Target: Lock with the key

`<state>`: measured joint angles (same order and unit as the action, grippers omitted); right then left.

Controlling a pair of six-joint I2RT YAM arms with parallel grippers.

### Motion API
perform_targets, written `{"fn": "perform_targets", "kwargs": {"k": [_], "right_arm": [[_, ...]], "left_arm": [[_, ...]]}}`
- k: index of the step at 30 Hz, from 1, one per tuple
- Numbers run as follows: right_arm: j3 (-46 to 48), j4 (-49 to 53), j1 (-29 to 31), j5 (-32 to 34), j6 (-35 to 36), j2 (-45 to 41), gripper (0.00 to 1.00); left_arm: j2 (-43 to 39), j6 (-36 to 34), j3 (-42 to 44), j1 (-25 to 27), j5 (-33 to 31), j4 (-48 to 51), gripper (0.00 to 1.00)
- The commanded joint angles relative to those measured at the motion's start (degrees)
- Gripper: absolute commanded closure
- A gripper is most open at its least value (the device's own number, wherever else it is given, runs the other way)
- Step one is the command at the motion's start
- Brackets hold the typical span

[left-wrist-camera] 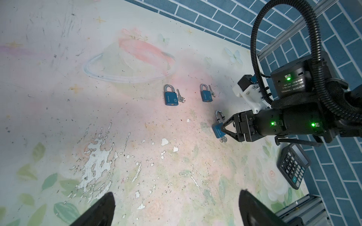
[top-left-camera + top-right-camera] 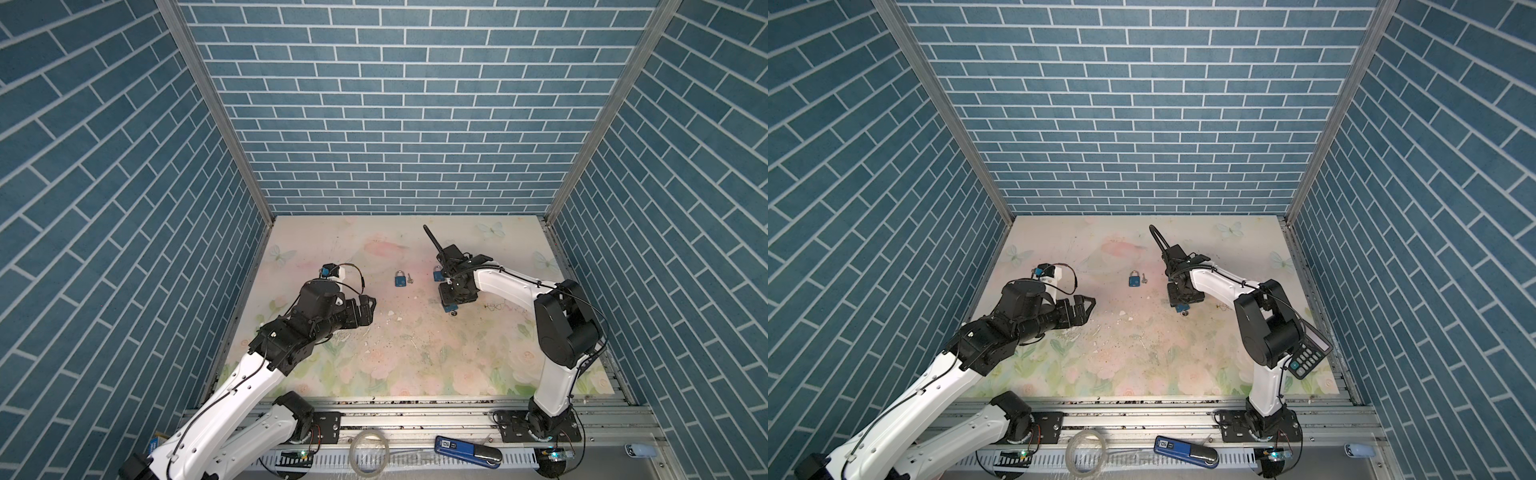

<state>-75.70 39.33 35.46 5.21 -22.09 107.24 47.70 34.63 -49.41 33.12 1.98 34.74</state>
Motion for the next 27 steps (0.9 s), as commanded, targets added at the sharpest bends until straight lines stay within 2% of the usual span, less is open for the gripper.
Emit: {"fn": "perform_targets", "kwargs": {"k": [1, 15, 27], "right_arm": [[-0.05, 0.48, -0.04, -0.29, 1.46, 2.15, 0.41], [-2.14, 0.02, 0.22, -0.54, 1.39, 6.73, 0.45], [-1.77, 3.53, 1.35, 0.67, 0.2, 5.2, 0.45]], "left_arm": [[-0.23, -1.41, -0.95, -0.31, -1.93, 1.44, 0.0], [-2.22, -1.53, -0.07, -0.43, -5.65, 2.53, 0.0], [-1.81, -3.33, -0.69, -0.95, -6.82, 1.97, 0.0]]}}
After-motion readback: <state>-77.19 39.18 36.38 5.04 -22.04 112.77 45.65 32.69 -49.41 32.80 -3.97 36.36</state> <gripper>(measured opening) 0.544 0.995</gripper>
